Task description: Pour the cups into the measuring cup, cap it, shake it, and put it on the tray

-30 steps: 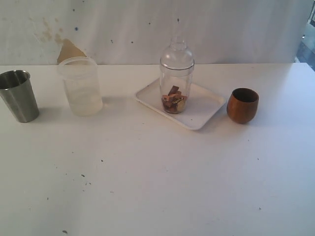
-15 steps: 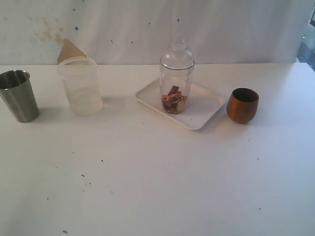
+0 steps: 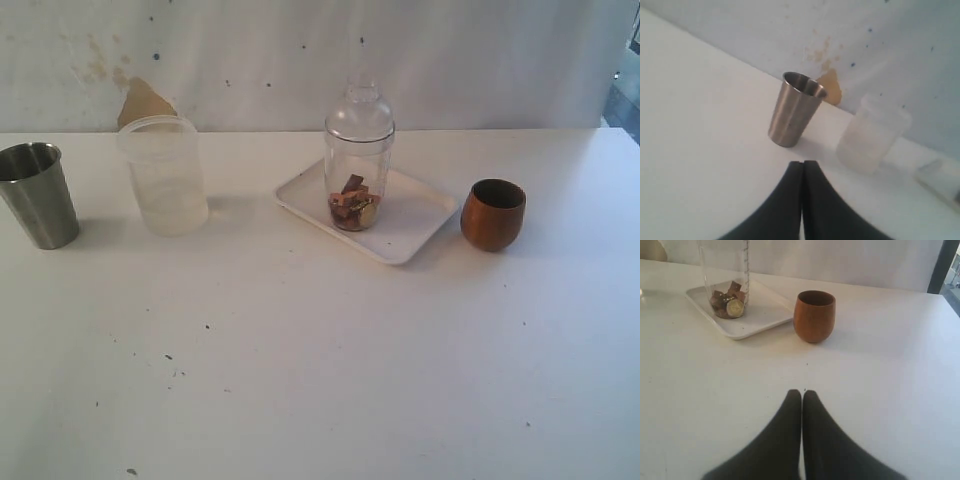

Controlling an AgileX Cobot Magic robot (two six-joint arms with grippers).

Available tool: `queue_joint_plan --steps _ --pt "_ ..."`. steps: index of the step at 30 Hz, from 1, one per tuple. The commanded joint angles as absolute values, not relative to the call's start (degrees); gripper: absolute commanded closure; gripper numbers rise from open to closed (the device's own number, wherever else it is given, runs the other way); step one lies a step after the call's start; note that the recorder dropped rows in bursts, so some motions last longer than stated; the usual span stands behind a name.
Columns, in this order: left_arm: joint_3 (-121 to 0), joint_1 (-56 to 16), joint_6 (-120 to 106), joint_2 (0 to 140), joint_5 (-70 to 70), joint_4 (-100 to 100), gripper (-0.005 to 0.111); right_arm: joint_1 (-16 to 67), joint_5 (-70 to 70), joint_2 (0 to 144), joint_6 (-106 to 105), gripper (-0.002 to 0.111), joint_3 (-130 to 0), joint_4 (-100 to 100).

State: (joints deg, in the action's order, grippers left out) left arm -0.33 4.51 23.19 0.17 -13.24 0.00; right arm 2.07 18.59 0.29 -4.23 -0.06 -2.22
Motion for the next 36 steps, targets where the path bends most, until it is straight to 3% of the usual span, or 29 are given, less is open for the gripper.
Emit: queue_joint_plan --steps 1,36 --pt "0.0 4.38 -5.69 0.0 -13.34 0.52 0.106 2.21 17.98 0.0 -4.24 0.107 0.0 -1.91" --pt "0.0 6.2 -10.09 0.0 -13.23 0.0 0.106 2.21 17.98 0.0 -4.24 0.107 0.0 -1.91"
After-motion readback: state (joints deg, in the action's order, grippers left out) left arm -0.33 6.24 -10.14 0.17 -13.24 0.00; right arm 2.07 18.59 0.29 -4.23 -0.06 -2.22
